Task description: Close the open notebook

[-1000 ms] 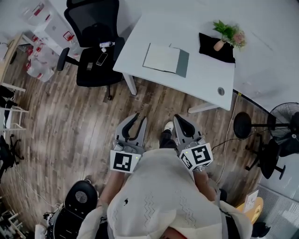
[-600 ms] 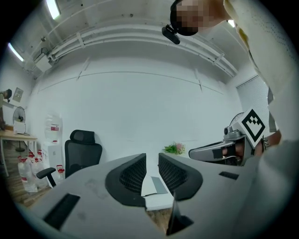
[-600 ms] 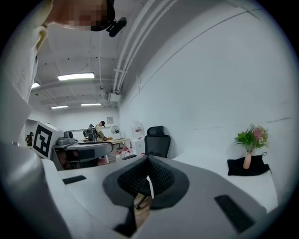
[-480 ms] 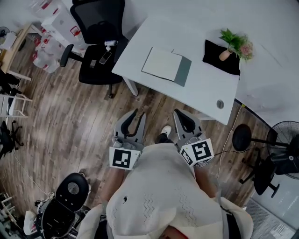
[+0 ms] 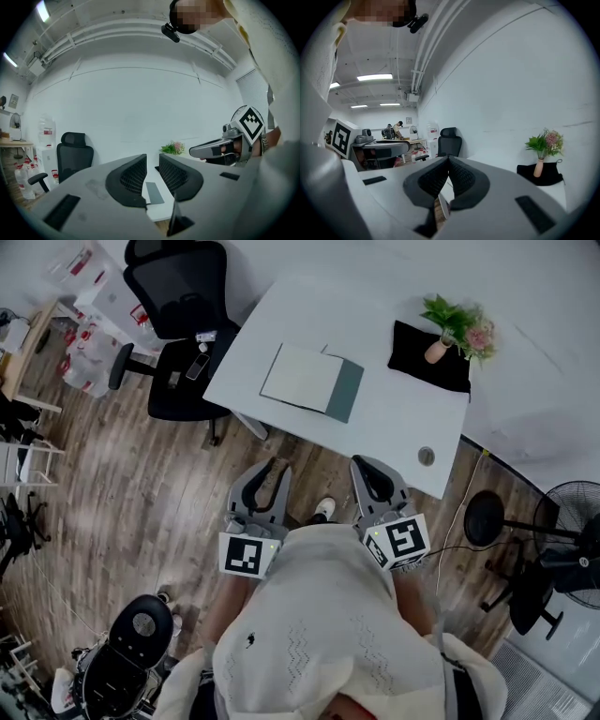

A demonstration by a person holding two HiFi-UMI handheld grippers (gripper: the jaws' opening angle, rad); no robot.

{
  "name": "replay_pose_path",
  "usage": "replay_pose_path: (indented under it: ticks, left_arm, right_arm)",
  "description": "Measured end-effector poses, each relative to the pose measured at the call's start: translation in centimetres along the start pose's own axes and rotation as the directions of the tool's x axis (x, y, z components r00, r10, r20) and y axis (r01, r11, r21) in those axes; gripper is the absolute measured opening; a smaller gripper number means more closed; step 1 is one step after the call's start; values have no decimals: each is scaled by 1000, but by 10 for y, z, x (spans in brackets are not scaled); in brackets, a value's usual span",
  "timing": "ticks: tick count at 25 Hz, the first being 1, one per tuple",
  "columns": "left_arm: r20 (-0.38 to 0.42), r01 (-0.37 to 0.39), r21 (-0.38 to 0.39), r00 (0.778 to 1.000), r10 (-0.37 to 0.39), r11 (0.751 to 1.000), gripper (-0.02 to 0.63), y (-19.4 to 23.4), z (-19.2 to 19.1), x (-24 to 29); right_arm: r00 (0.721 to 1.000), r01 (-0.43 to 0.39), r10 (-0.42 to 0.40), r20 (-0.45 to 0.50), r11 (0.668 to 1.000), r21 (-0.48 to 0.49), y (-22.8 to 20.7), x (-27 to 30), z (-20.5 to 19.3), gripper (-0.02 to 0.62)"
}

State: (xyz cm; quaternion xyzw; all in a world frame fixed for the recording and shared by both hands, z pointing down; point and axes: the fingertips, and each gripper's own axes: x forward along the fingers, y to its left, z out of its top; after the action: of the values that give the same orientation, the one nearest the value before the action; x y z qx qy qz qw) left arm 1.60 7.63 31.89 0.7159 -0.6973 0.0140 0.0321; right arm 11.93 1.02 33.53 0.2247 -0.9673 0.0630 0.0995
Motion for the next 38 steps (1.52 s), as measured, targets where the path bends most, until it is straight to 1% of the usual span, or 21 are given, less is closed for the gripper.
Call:
replay_pose_path:
  ticks: [3, 5, 7, 11, 13, 18, 21, 25, 28, 33, 38]
  left_arm:
    - [3, 29, 14, 1000, -29, 999, 84, -4, 4, 19]
    - [4, 55, 16, 998, -55, 998, 84, -9, 4, 33]
    - [0, 93, 16, 996, -93, 996, 84, -15, 3, 46]
    - [-20, 177, 26, 984, -177, 984, 84, -22, -4, 69]
    - [-31, 222, 35, 975, -221, 974, 84, -23, -7, 79]
    - [-29, 332, 11, 943, -332, 943, 84, -16, -6, 109]
    - [-32, 377, 9, 926, -376, 926, 84, -7, -6, 124]
    - [-40, 412, -21, 910, -413, 911, 84, 14, -11, 136]
    - [-54, 430, -20, 901, -430, 903, 84, 34, -18, 144]
    - [-127, 470, 27, 877, -463, 882, 84, 57, -50, 155]
    - [-203, 522, 38, 839, -505, 852, 86, 66, -85, 161]
  right_arm:
    - [999, 48, -48, 11, 999, 22, -16, -3, 4, 2]
    - [997, 82, -82, 11, 995, 56, -27, -6, 4, 2]
    - [994, 111, -112, 9, 990, 90, -37, -10, 3, 2]
    - [984, 177, -178, -4, 979, 101, -54, -11, -1, 2]
    - [975, 221, -221, -12, 968, 116, -62, -10, -2, 2]
    - [949, 314, -315, -18, 939, 137, -73, 0, 5, 2]
    - [934, 355, -355, -21, 924, 141, -77, 13, 9, 2]
    - [920, 391, -391, -28, 910, 140, -75, 32, 11, 2]
    - [913, 407, -407, -29, 903, 139, -70, 50, 14, 2]
    - [896, 443, -441, -51, 884, 147, -65, 70, 12, 2]
    - [877, 481, -475, -73, 862, 158, -57, 80, 5, 2]
